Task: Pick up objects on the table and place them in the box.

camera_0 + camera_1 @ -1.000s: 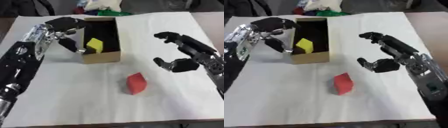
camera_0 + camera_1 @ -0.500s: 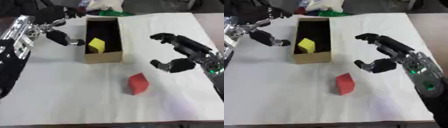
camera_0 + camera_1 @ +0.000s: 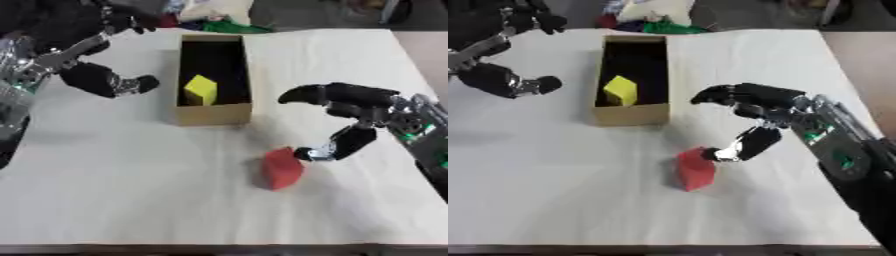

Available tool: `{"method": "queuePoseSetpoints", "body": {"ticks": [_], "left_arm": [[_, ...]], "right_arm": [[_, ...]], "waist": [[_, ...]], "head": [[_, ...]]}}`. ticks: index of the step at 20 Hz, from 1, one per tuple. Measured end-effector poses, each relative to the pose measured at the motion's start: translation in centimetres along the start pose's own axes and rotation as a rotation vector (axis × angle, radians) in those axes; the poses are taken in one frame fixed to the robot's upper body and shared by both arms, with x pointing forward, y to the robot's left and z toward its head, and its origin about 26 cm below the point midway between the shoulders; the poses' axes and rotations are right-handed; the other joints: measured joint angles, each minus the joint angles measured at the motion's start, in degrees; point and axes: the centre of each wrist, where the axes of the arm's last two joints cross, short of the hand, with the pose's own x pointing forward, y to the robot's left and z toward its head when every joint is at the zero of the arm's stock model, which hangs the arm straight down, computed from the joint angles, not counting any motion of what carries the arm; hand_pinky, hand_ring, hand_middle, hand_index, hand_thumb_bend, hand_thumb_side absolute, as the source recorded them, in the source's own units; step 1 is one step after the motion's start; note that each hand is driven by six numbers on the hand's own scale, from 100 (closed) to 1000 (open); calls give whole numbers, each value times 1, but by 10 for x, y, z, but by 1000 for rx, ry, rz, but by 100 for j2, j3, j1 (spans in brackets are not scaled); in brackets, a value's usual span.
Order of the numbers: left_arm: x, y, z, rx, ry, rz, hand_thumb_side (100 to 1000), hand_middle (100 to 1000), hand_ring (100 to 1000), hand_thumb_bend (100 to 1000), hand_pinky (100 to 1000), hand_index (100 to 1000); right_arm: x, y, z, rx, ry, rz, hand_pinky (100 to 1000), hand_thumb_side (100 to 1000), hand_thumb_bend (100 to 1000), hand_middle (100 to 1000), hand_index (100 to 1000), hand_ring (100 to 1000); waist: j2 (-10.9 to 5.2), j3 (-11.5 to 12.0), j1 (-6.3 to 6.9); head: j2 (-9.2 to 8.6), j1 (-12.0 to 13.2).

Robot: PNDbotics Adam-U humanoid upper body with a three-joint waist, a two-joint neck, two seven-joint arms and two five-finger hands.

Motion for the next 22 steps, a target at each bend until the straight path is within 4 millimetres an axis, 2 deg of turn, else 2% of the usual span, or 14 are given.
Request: {"method": "queuePoseSetpoints", "body": {"ticks": [7,22], "left_arm": [[1,-6,8,-18,16,48,879,763,748,444,808,969],[1,-12,11,-52,16,84,912,760,744,414,805,974]], "right_arm": [[-2,12,-5,82,-22,-9,868,572,429,937,1000,941],[-5,34,-14,187,-60,-49,861,569,414,924,1000,937]], "waist": [[0,26,-26],[1,52,-68]], "head": [[2,0],[0,-20]]}}
